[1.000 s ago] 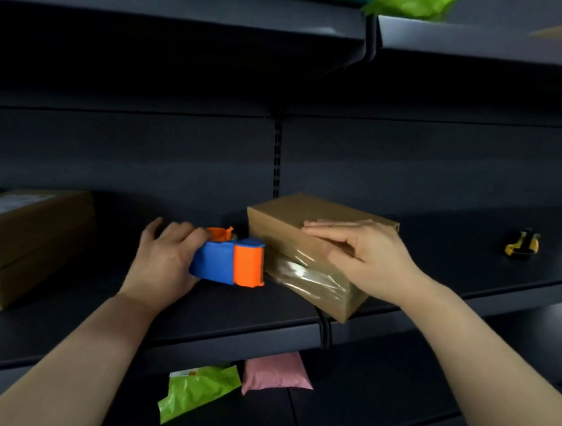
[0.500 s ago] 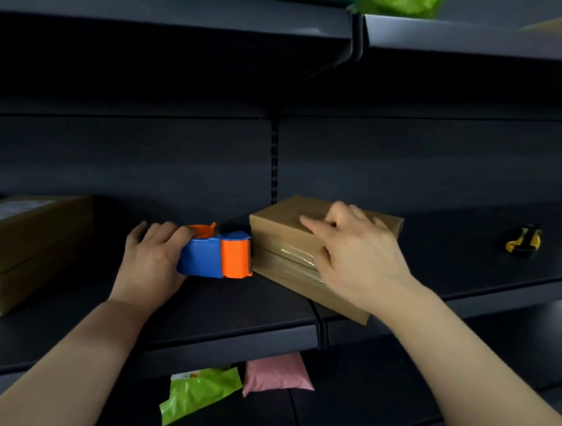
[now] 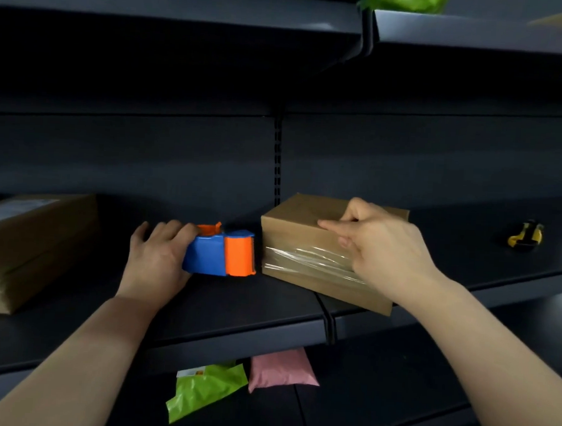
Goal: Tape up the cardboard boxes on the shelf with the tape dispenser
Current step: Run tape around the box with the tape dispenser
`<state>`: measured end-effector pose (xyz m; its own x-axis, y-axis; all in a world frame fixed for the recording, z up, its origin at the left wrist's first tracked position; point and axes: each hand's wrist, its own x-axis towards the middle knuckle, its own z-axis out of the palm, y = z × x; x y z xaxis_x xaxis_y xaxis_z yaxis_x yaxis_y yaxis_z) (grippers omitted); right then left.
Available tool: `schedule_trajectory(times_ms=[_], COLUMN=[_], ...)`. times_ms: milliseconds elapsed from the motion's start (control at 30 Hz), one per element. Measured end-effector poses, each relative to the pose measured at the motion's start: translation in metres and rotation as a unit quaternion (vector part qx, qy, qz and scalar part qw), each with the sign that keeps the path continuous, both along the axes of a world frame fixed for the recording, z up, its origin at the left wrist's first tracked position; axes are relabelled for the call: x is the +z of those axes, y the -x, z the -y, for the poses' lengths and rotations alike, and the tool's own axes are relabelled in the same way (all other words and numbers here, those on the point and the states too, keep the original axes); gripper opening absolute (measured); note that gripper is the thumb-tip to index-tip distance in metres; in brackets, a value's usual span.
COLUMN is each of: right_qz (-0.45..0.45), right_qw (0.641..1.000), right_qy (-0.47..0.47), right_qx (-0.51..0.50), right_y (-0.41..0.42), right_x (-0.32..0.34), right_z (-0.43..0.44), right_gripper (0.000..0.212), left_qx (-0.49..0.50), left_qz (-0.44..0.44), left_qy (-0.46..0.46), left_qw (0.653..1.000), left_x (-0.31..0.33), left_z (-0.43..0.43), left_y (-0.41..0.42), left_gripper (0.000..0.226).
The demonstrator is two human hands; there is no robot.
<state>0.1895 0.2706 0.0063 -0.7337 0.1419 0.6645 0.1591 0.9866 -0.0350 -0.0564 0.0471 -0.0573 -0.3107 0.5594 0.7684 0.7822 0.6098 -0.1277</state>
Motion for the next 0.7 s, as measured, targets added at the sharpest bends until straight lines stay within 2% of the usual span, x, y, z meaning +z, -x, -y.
schedule_trajectory(times_ms=[367, 700], right_qz=[0.002, 0.008], right_qw=[0.999, 0.998], right_qy=[0.047, 0.046], right_qx=[0.004, 0.029], right_y=[-0.013, -0.01], right_x=[-0.002, -0.003], right_z=[-0.019, -0.029], right_gripper=[0.046, 0.043], left_qx=[0.035, 0.078], left_qz=[-0.001, 0.002], left_qy=[-0.011, 0.001], left_qw=[0.999, 0.997], left_x=[0.0, 0.001], left_z=[0.002, -0.029], left_y=[0.005, -0.011], left_gripper=[0.075, 0.062])
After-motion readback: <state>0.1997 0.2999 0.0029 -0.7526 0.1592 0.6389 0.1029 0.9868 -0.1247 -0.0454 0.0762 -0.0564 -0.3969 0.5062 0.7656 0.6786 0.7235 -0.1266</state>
